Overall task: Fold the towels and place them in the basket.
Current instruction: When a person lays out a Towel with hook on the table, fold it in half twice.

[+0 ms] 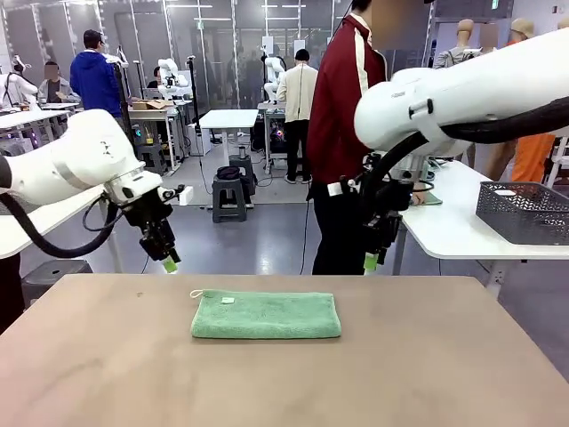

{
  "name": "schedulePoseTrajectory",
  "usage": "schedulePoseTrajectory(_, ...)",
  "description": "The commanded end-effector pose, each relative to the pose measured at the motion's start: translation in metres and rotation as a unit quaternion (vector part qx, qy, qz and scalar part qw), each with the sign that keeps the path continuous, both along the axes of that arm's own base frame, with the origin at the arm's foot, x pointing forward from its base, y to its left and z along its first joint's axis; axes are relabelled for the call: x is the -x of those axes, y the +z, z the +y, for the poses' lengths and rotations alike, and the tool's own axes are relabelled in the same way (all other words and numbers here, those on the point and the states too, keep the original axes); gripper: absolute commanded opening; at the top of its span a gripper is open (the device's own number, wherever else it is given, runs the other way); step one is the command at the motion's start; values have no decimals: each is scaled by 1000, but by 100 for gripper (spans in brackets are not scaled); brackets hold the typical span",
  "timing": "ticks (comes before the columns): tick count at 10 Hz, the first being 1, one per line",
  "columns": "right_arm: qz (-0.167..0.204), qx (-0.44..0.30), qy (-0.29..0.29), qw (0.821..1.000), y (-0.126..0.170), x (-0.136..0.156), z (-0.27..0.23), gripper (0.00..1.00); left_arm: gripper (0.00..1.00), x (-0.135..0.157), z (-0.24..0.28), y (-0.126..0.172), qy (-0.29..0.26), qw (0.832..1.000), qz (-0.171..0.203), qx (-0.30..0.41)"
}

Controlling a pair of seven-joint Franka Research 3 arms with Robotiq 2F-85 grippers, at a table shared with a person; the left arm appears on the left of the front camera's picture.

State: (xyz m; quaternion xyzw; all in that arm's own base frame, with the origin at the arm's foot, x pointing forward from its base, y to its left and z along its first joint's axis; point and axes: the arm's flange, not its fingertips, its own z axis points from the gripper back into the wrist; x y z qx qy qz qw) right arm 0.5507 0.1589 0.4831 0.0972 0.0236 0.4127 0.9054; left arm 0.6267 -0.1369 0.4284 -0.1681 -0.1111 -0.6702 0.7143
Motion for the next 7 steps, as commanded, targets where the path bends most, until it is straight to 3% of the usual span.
schedulePoseTrajectory(1,18,-97,-142,985,-35,20,-12,44,49,22,10,-13,-22,999,19,34)
schedulePoseTrajectory(4,-4,-211,-256,943,-58,45,-22,44,49,25,19,-23,-30,997,26,69)
schedulePoseTrajectory(5,18,-234,-275,932,-69,47,-20,44,49,24,21,-25,-33,996,33,79)
schedulePoseTrajectory(7,26,-242,-288,926,-75,46,-18,44,49,21,24,-31,-25,994,36,101)
